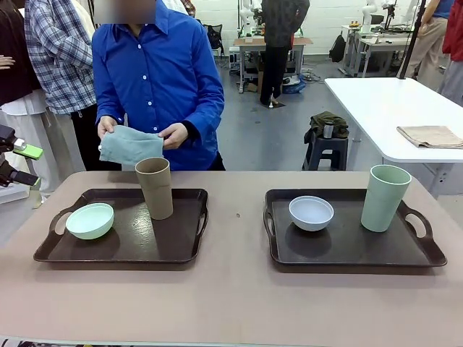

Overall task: Set up a tray with a mat and arrange the tableware.
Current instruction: Pick up the Picnic Bowl and Reusable plastic cup from the Handle tray in front of the human's position and hold them in the air.

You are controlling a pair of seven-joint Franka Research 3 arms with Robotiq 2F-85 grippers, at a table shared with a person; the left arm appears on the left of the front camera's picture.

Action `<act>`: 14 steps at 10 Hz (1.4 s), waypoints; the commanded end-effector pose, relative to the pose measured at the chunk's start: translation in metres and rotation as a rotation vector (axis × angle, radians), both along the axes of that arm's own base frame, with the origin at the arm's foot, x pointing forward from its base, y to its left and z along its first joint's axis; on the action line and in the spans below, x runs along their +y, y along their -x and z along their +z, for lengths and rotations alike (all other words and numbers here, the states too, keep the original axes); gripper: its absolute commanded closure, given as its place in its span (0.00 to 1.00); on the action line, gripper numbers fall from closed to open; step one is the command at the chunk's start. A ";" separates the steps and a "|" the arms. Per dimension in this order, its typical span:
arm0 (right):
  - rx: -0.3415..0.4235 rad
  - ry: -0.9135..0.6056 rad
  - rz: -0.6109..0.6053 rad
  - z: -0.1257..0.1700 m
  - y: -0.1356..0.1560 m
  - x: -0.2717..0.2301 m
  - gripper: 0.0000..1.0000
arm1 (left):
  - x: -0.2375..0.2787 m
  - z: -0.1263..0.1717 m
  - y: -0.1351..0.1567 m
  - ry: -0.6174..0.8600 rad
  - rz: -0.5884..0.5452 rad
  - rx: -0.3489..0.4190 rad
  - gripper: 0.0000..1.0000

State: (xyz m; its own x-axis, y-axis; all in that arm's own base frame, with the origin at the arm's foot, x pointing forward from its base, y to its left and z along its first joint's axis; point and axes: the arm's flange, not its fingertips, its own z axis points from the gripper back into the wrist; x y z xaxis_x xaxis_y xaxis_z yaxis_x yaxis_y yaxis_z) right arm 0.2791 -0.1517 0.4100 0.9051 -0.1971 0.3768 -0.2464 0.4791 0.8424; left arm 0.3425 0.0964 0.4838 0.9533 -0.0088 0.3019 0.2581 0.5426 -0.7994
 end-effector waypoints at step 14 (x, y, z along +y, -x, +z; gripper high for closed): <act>-0.093 0.054 0.048 0.027 -0.011 0.011 0.00 | 0.004 0.012 -0.010 -0.116 0.061 0.008 0.00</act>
State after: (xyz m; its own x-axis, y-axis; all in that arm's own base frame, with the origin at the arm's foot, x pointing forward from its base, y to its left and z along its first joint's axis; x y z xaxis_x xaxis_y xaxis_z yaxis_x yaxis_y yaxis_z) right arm 0.2829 -0.1492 0.4212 0.8942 -0.1679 0.4150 -0.2873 0.4956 0.8196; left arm 0.3463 0.0995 0.4877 0.9513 0.0035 0.3083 0.2506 0.5738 -0.7797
